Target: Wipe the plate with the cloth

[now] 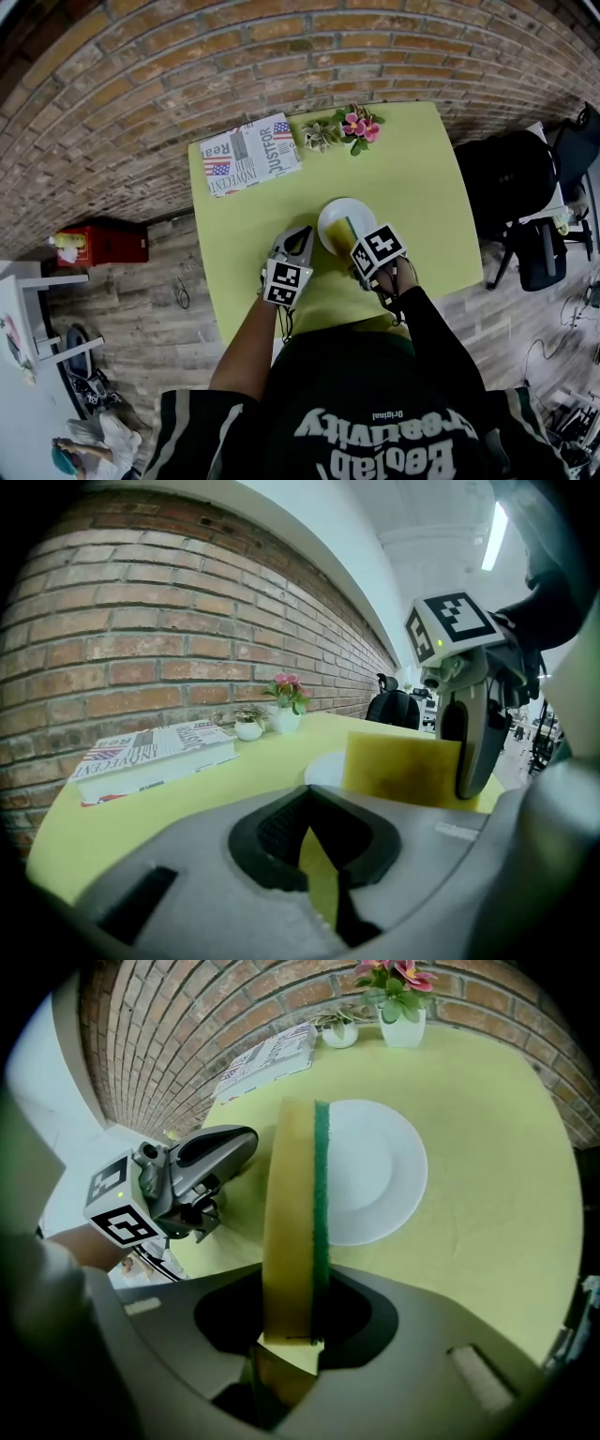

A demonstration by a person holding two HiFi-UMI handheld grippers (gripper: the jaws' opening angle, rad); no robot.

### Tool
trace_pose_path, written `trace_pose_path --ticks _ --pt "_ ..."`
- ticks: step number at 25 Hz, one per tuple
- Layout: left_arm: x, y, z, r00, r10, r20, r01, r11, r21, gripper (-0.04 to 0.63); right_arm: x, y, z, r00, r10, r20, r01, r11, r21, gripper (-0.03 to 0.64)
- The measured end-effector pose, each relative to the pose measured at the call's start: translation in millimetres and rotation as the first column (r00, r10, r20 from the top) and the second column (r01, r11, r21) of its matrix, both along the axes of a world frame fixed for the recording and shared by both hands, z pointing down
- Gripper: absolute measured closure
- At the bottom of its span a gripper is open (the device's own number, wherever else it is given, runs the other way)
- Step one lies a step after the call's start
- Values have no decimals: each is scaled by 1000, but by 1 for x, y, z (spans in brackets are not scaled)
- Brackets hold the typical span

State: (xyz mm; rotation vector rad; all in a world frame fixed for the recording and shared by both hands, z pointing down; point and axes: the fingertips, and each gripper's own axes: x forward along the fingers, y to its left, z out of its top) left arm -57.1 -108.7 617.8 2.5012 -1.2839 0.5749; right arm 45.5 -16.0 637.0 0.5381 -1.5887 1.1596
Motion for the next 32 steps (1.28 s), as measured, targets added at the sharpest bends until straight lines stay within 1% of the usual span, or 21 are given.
trace_pose_path --ticks 4,24,32 --pt "0 0 -1 1000 3 -1 -3 1000 0 591 6 -2 -1 1000 13 -13 -13 1000 5 485" --pt "3 2 0 999 35 15 -35 999 -5 591 57 -15 1 988 146 -58 -145 989 25 485" --pt "4 4 1 999 46 20 -46 999 -7 591 79 -20 0 977 193 -88 -188 980 56 485"
